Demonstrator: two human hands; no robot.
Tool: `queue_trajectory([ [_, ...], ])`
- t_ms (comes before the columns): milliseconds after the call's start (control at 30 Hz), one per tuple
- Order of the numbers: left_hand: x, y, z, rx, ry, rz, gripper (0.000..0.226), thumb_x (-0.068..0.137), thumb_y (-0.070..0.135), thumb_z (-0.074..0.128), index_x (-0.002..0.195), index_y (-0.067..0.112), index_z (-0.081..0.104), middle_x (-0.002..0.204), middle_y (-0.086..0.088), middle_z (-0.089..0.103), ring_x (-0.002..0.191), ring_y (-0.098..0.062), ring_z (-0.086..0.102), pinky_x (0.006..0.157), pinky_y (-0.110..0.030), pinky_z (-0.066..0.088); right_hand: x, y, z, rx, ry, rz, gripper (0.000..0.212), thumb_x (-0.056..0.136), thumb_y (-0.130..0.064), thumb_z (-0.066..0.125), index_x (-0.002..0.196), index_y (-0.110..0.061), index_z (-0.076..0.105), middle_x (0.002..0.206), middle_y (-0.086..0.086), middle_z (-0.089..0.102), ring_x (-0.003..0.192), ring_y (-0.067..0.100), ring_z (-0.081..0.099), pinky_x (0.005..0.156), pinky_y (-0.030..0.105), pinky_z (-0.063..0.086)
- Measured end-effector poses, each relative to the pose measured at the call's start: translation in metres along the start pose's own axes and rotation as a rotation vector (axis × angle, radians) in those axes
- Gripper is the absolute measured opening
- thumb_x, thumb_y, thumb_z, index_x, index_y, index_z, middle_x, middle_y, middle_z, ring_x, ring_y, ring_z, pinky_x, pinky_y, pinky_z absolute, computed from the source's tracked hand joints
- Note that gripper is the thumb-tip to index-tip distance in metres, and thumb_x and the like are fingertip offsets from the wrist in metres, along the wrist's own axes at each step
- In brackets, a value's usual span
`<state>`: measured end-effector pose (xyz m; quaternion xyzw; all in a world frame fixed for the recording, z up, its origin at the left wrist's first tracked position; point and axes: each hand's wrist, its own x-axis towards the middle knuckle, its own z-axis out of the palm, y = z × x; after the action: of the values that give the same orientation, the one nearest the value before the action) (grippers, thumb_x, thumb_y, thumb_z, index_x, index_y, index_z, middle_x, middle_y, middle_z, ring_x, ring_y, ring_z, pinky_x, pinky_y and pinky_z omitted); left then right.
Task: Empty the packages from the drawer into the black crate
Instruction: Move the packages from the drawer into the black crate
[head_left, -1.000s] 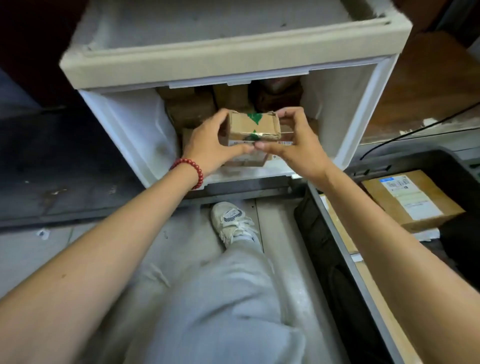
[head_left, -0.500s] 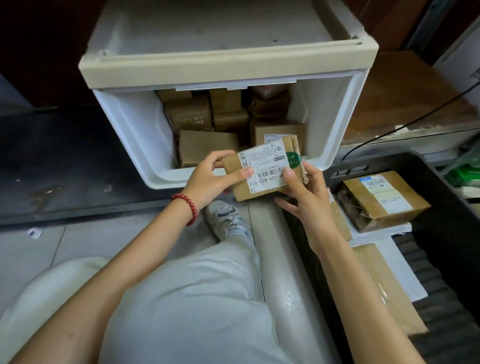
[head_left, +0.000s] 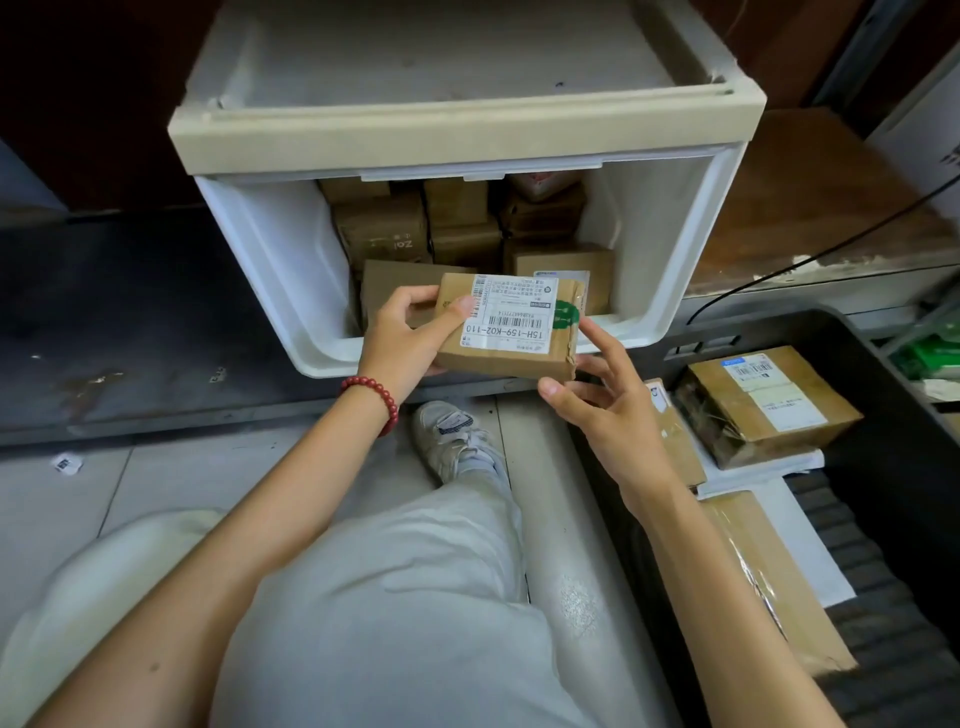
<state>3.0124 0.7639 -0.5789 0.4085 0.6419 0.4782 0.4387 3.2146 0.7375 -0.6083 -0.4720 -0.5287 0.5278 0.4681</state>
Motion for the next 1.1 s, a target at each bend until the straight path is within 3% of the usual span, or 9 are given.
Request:
queue_trajectory([
  [167,-0.004,0.004,0.004,0.044,-0.088,0.05,0.047,0.086,0.039,0.066,0.13,0.025,0.055,0.124,0.003,0.06,0.105,-0.007,0.061,0.077,-0.031,0.059,0.003,0.011,0.001,0.003,0.126,0.024,0.049,0.081,-0.043,0.075,0.125,-0.044,0.055,0.131,-0.003,0.057,0.11,0.009,0.059,0.085,0.024,0.046],
  [333,-0.007,0.003,0.004,0.1,-0.233,0.072,0.079,0.064,0.04,0.081,0.132,0.029,0.043,0.119,0.003,0.061,0.1,-0.004,0.065,0.084,-0.025,0.056,0.002,0.006,0.004,-0.012,0.23,-0.014,0.035,0.074,-0.051,0.072,0.1,-0.038,0.053,0.148,-0.015,0.037,0.133,0.004,0.04,0.105,0.028,0.037],
  [400,-0.009,0.0,0.005,0.178,-0.31,0.115,0.082,0.063,0.025,0.087,0.132,0.029,0.043,0.116,0.008,0.061,0.091,0.001,0.067,0.086,-0.021,0.054,0.001,0.003,0.004,-0.003,0.244,-0.017,0.043,0.071,-0.057,0.069,0.101,-0.034,0.049,0.15,-0.018,0.035,0.133,-0.002,0.039,0.111,0.033,0.034],
  [467,-0.008,-0.006,0.006,0.234,-0.328,0.141,0.078,0.063,0.018,0.088,0.128,0.032,0.046,0.119,0.005,0.061,0.081,-0.001,0.068,0.088,-0.026,0.054,0.001,0.002,0.002,0.068,0.235,-0.01,0.048,0.071,-0.059,0.071,0.101,-0.031,0.046,0.148,-0.017,0.039,0.132,-0.004,0.04,0.114,0.034,0.033],
  [600,-0.007,-0.013,0.009,0.238,-0.293,0.145,0.06,0.061,0.045,0.086,0.112,0.038,0.056,0.107,0.007,0.067,0.089,-0.01,0.069,0.086,-0.041,0.057,0.001,-0.002,-0.009,0.094,0.197,0.062,0.056,0.075,-0.054,0.068,0.119,-0.029,0.044,0.138,-0.009,0.05,0.127,0.001,0.047,0.109,0.031,0.039],
  [733,-0.011,-0.008,0.016,0.232,-0.3,0.146,0.052,0.069,0.055,0.075,0.112,0.03,0.06,0.099,0.013,0.068,0.083,-0.005,0.068,0.081,-0.033,0.057,-0.001,-0.001,-0.017,0.026,0.195,0.096,0.076,0.073,-0.056,0.068,0.139,-0.036,0.035,0.118,-0.008,0.052,0.104,-0.007,0.055,0.086,0.014,0.043],
  [867,-0.013,-0.005,0.022,0.166,-0.348,0.132,0.045,0.077,0.045,0.069,0.114,0.022,0.059,0.107,0.012,0.066,0.089,0.004,0.066,0.081,-0.022,0.055,-0.003,0.005,-0.023,0.021,0.17,0.129,0.057,0.079,-0.047,0.067,0.129,-0.025,0.05,0.12,0.003,0.059,0.092,-0.006,0.06,0.07,0.004,0.044],
  [1000,-0.014,0.0,0.036,0.188,-0.394,0.128,0.047,0.075,0.054,0.07,0.112,0.027,0.06,0.107,0.013,0.067,0.097,0.002,0.065,0.082,-0.03,0.057,-0.005,0.004,-0.035,0.088,0.194,0.128,0.057,0.074,-0.047,0.072,0.121,-0.02,0.053,0.113,-0.001,0.066,0.098,0.002,0.065,0.077,0.016,0.049],
  [1100,-0.008,0.009,0.05,0.301,-0.432,0.172,0.05,0.077,0.053,0.07,0.119,0.027,0.059,0.112,0.009,0.067,0.093,-0.003,0.067,0.079,-0.025,0.057,-0.005,0.002,-0.05,0.072,0.242,0.073,0.05,0.081,-0.035,0.071,0.126,-0.021,0.053,0.108,-0.01,0.065,0.097,0.0,0.063,0.08,0.021,0.05],
])
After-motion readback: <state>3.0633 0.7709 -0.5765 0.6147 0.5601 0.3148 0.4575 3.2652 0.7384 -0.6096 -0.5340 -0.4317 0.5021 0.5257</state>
